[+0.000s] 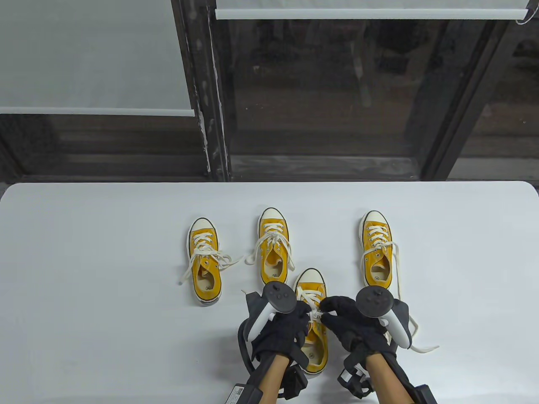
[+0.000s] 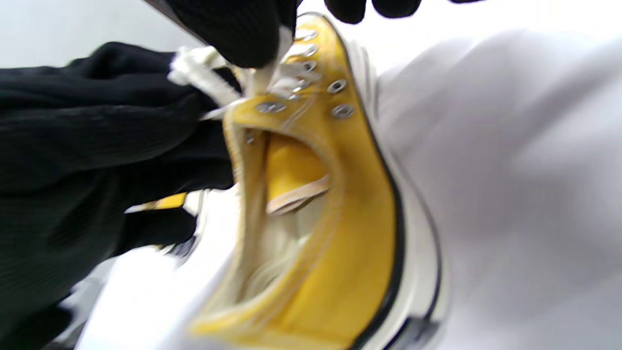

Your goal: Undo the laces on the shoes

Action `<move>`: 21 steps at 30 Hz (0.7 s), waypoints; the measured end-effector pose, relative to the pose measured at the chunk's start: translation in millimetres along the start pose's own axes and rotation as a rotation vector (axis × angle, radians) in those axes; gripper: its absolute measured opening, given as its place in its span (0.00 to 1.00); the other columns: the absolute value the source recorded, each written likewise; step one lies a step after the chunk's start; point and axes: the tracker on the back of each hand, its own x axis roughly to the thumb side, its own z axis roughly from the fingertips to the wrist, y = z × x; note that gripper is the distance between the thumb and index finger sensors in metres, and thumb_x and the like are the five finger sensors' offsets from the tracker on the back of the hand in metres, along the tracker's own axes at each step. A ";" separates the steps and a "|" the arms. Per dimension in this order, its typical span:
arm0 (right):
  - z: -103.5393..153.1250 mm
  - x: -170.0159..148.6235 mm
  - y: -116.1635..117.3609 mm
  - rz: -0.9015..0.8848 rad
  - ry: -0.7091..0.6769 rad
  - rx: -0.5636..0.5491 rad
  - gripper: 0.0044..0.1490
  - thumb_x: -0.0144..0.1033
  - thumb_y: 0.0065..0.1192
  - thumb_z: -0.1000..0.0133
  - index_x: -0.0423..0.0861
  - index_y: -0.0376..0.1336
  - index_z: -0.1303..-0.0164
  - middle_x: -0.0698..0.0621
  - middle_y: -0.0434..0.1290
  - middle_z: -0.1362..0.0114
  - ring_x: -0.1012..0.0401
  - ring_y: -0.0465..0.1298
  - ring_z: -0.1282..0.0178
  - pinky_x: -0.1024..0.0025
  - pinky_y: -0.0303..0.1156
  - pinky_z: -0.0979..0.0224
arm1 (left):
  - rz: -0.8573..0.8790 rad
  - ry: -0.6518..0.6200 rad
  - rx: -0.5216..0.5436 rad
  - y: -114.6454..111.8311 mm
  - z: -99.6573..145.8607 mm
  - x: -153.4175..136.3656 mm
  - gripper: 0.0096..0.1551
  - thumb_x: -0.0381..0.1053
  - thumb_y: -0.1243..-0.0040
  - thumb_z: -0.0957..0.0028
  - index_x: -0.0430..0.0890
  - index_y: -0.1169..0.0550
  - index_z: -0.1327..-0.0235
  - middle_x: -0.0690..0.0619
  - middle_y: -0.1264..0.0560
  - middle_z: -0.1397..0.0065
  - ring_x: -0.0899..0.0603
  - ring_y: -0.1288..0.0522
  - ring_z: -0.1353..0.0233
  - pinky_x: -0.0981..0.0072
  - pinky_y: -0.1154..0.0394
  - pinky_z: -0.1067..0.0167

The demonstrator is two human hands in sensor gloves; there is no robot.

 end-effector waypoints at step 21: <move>7.4 4.9 -3.9 0.173 0.062 -0.255 0.20 0.60 0.51 0.31 0.55 0.68 0.50 0.49 0.57 0.18 0.45 0.54 0.13 0.34 0.49 0.20 | 0.143 0.033 -0.032 0.2 -5.4 -14.4 0.17 0.67 0.47 0.33 0.61 0.31 0.38 0.61 0.34 0.27 0.45 0.46 0.14 0.29 0.56 0.20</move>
